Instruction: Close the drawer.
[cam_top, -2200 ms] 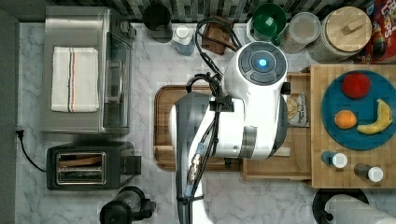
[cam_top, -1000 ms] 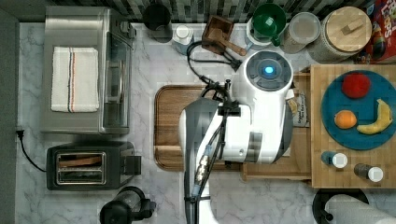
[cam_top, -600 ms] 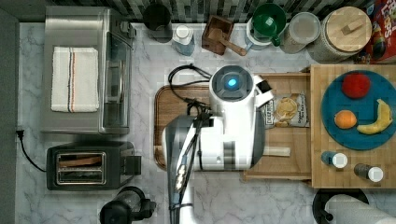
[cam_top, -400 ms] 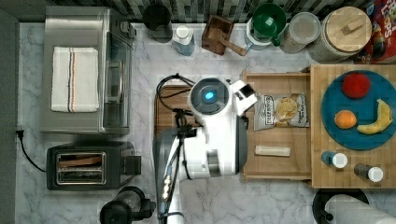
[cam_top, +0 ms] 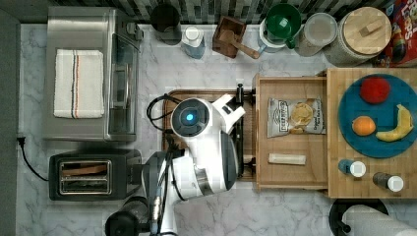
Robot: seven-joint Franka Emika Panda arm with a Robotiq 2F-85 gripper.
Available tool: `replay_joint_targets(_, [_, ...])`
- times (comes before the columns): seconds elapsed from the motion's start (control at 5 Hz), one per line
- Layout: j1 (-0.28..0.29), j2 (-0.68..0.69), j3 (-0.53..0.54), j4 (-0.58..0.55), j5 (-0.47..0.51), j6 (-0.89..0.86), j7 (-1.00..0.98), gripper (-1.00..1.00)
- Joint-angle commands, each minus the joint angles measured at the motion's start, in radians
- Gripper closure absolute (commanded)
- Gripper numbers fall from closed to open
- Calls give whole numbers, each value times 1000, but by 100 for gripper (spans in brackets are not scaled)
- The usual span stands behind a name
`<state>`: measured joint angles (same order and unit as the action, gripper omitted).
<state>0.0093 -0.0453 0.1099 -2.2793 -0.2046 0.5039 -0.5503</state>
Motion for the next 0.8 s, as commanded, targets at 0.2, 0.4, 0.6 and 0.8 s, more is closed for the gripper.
replay_joint_targets(0.2, [4,56,14,-43,-61,222,-40,100])
replay_joint_targets(0.4, [-17,82,17,-82,-72,314,-47,100])
replay_joint_targets(0.6, [-37,108,13,-111,-53,393,-74,100])
replay_joint_targets(0.8, [-68,135,10,-99,16,389,-158,100])
